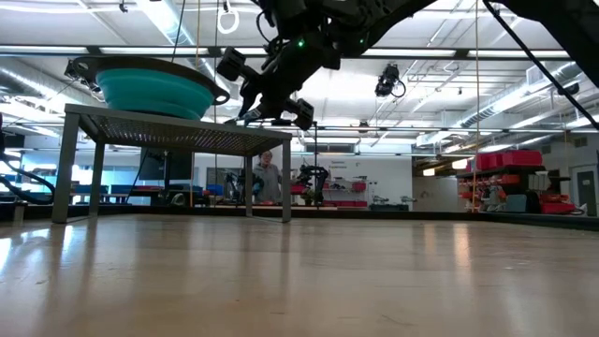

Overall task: Pick & Place Fruit
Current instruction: Put the white knife on the shelf

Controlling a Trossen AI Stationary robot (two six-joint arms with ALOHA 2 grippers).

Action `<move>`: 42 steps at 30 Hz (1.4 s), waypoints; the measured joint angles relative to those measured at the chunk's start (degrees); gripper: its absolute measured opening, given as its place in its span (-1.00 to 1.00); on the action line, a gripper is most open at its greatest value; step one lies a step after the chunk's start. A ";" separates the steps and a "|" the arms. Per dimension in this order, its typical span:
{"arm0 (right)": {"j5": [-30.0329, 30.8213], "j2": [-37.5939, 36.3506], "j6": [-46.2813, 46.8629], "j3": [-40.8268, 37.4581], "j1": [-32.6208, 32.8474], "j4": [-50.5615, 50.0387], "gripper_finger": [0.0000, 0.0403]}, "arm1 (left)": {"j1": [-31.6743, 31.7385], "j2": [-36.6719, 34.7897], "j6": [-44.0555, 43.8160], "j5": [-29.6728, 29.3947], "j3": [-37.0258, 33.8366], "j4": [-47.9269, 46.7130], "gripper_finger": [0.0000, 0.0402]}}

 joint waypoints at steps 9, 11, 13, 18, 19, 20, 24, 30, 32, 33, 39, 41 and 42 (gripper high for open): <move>-1.30 2.38 -0.01 0.01 -0.81 1.66 -0.71 | -0.65 0.02 -1.03 0.69 0.00 -0.28 -0.18; -0.15 2.44 -0.29 0.01 -0.81 2.12 -0.71 | -0.99 0.01 -1.02 0.85 0.00 -0.30 -0.18; 0.51 2.45 -1.08 0.01 -0.81 3.40 -0.71 | -1.19 0.01 -1.01 0.93 0.00 -0.31 -0.18; 0.61 2.45 -1.07 0.01 -0.85 3.68 -0.71 | -1.37 0.00 -0.95 1.01 0.00 -0.48 -0.18; 0.61 2.45 -1.08 0.01 -0.85 3.75 -0.71 | -1.37 0.00 -0.93 1.01 0.00 -0.48 -0.18; 0.64 2.45 -1.08 0.01 -0.85 3.83 -0.71 | -1.37 0.01 -0.92 1.01 0.00 -0.48 -0.18; 0.62 2.45 -1.09 0.01 -0.90 3.78 -0.71 | -1.35 0.02 -0.86 1.03 0.00 -0.48 -0.18; 0.49 2.45 -1.10 0.01 -1.31 3.78 -0.71 | -1.37 0.01 -0.86 1.05 0.00 -0.48 -0.18; 0.51 2.45 -1.09 0.01 -1.35 3.76 -0.71 | -1.37 0.00 -0.89 1.07 0.00 -0.48 -0.18; 0.51 2.45 -1.10 0.01 -1.37 3.76 -0.71 | -1.36 0.00 -0.95 1.08 0.00 -0.49 -0.18; 0.55 2.45 -1.10 0.01 -1.86 3.76 -0.70 | -1.37 0.00 -1.04 1.09 0.00 -0.66 -0.18; 0.58 2.45 -1.10 -0.01 -1.94 3.76 -0.69 | -1.37 0.01 -1.04 1.09 0.00 -0.66 -0.18; 0.59 2.45 -1.10 -0.01 -1.97 3.76 -0.68 | -1.37 0.00 -1.04 1.09 0.00 -0.66 -0.18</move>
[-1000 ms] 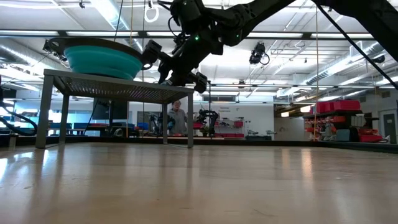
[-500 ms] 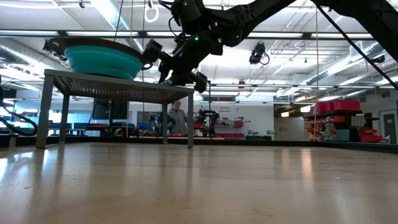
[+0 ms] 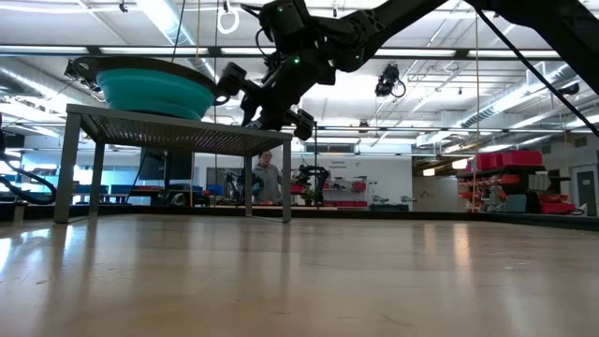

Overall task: Pick & Place Fruit
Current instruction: Put the white knife on the shelf

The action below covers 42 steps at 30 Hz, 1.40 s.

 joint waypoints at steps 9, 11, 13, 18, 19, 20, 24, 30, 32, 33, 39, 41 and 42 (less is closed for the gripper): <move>0.44 0.00 -0.48 0.00 -0.02 0.02 -0.63 | 0.00 0.00 -0.02 0.24 0.00 0.00 -0.18; 0.27 0.00 -0.62 0.00 -0.02 0.01 -0.62 | 0.00 0.00 -0.02 0.24 0.00 0.00 -0.18; -0.08 0.00 -0.97 -0.02 -0.02 0.02 -0.62 | 0.00 0.02 -0.02 0.24 0.00 0.00 -0.18; 0.06 0.00 -3.32 -0.02 -0.02 0.02 -0.62 | 0.00 0.00 -0.02 0.24 0.00 -0.32 -0.18; 0.32 -0.11 -4.07 -0.04 0.04 -0.04 -0.62 | 0.00 0.01 -0.04 0.24 0.00 -0.59 -0.18; 0.55 -0.29 -4.99 -0.07 0.10 -0.27 -0.62 | 0.00 0.02 -0.05 0.24 0.00 -0.84 -0.18; 0.49 -1.11 -7.81 -0.07 0.68 -1.12 -0.62 | 0.00 0.00 -0.36 0.33 0.00 -1.14 -0.18; 0.46 -3.35 -12.37 -0.07 2.04 -8.10 -0.62 | 0.00 0.02 -0.47 0.35 0.02 -1.31 -0.18; 0.32 -4.26 -12.95 -0.07 2.43 -11.68 -0.62 | 0.00 0.00 -0.74 0.35 0.02 -1.31 -0.18; 0.36 -4.64 -12.94 -0.07 2.63 -13.80 -0.62 | 0.00 0.02 -0.92 0.37 0.02 -1.31 -0.18; -1.07 -6.14 -11.93 -0.07 2.65 -20.59 -0.62 | 0.01 0.02 -1.04 0.37 0.02 -1.27 -0.18; -3.20 -6.13 -11.87 -0.07 2.31 -20.22 -0.62 | 0.01 0.02 -1.05 0.37 0.02 -1.27 -0.18; -4.48 -6.13 -11.96 -0.07 2.17 -19.70 -0.62 | 0.02 0.02 -1.12 0.37 0.02 -1.24 -0.18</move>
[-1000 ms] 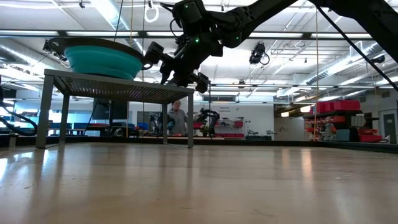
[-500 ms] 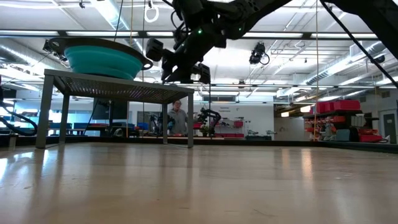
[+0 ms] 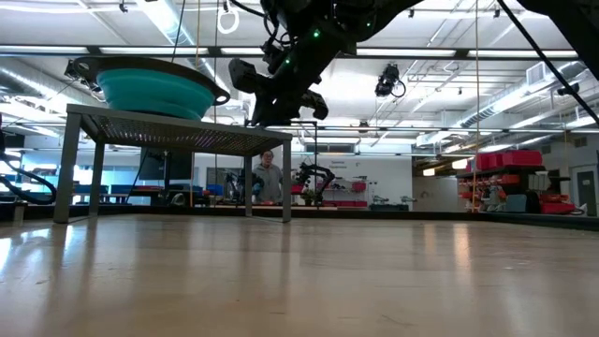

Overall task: Pick & Place Fruit
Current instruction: Put the white knife on the shelf

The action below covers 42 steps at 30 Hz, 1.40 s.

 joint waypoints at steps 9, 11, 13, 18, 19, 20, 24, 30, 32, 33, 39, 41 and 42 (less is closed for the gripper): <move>-3.95 0.01 -2.91 0.00 -0.31 4.13 -0.62 | -0.02 0.00 -0.11 0.04 0.00 -0.03 -0.18; -4.40 0.01 -3.10 0.00 -0.31 4.52 -0.62 | -0.02 0.00 -0.10 0.04 0.00 -0.05 -0.18; -4.54 0.01 -3.10 0.00 -0.31 4.43 -0.62 | -0.01 0.00 -0.06 0.04 0.00 -0.05 -0.18; -4.52 0.01 -3.10 0.00 -0.31 4.10 -0.62 | -0.02 0.00 -0.02 0.02 0.00 -0.05 -0.18; -4.60 0.00 -3.09 0.00 -0.33 3.85 -0.62 | -0.02 0.00 -0.02 0.02 0.00 -0.05 -0.18; -4.69 0.01 -2.96 0.00 -0.33 3.46 -0.62 | -0.02 0.00 -0.02 0.02 0.00 -0.05 -0.18; -4.72 0.01 -2.47 0.00 -0.26 1.92 -0.62 | -0.02 0.00 -0.02 0.02 0.00 -0.05 -0.18; -6.30 0.01 -2.91 0.00 0.38 2.51 -0.62 | 0.00 0.00 0.00 0.02 0.00 -0.03 -0.18; -7.67 0.01 -3.08 0.00 0.53 2.97 -0.62 | 0.00 0.00 0.05 0.02 0.00 -0.03 -0.18; -7.66 0.01 -3.08 0.00 0.64 2.94 -0.62 | 0.00 0.00 0.03 0.02 0.00 -0.02 -0.18; -6.13 0.04 -3.10 0.00 0.89 2.94 -0.62 | 0.02 0.00 0.03 0.02 0.00 -0.02 -0.18; -6.06 0.04 -3.10 0.00 0.87 3.24 -0.62 | 0.00 0.00 0.03 0.02 0.00 -0.02 -0.18; -6.05 0.04 -3.11 0.00 0.87 3.28 -0.62 | 0.00 0.00 0.03 0.02 0.00 -0.02 -0.18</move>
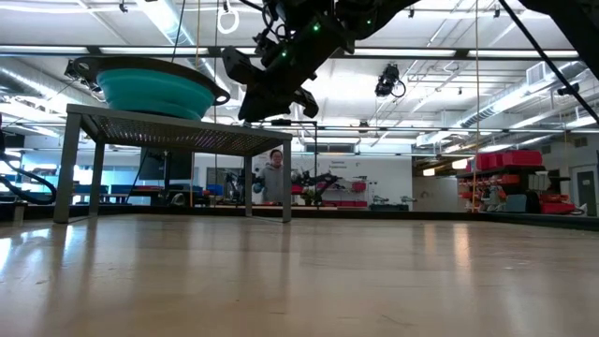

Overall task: Pick & Place Fruit
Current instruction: Put the white knife on the shelf, then return to Home Position

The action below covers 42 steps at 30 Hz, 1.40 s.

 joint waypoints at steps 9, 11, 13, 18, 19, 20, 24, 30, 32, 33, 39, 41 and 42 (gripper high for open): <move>-2.93 0.02 -0.45 0.02 0.11 0.05 -0.62 | 0.00 0.00 0.00 0.00 0.00 0.00 -0.18; -1.80 0.02 -0.77 0.02 0.35 -0.19 -0.62 | 0.00 0.00 0.00 0.00 0.00 0.00 -0.18; 0.19 0.04 -1.85 0.02 0.61 -0.14 -0.62 | 0.00 -0.01 -0.02 0.00 0.00 0.00 -0.18; 1.79 0.02 -4.31 0.02 1.15 1.89 -0.62 | 0.00 0.00 -0.11 0.00 0.00 -0.13 -0.18; 0.76 0.01 -5.05 0.02 1.23 2.60 -0.62 | 0.00 0.00 -0.11 0.00 0.00 -0.13 -0.18; -0.63 -0.03 -5.76 0.02 1.28 3.09 -0.62 | 0.00 0.00 -0.09 0.00 0.00 -0.13 -0.18; -4.40 -0.09 -6.55 0.02 1.33 3.31 -0.62 | 0.00 0.00 -0.08 0.00 0.00 -0.15 -0.18; -4.49 -0.10 -7.40 0.02 2.03 2.70 -0.62 | 0.00 0.00 -0.08 0.00 0.00 -0.20 -0.18; -4.63 -0.15 -8.03 0.02 2.61 2.18 -0.62 | 0.00 0.00 -0.21 0.00 0.00 -0.24 -0.18; -4.66 -0.38 -8.42 0.02 2.92 1.49 -0.62 | -0.01 0.00 -0.34 0.00 0.00 -0.27 -0.18; -4.57 -5.24 -11.31 0.08 5.63 -6.38 -0.62 | -1.01 0.00 -0.18 -0.01 0.00 -0.77 -0.18; -4.61 -7.54 -12.16 0.11 6.92 -10.77 -0.62 | -1.24 -0.01 -0.10 -0.23 0.00 -0.69 -0.19; -4.56 -8.53 -12.72 0.10 7.67 -12.86 -0.62 | -1.26 0.00 0.06 -0.33 0.00 -0.67 -0.19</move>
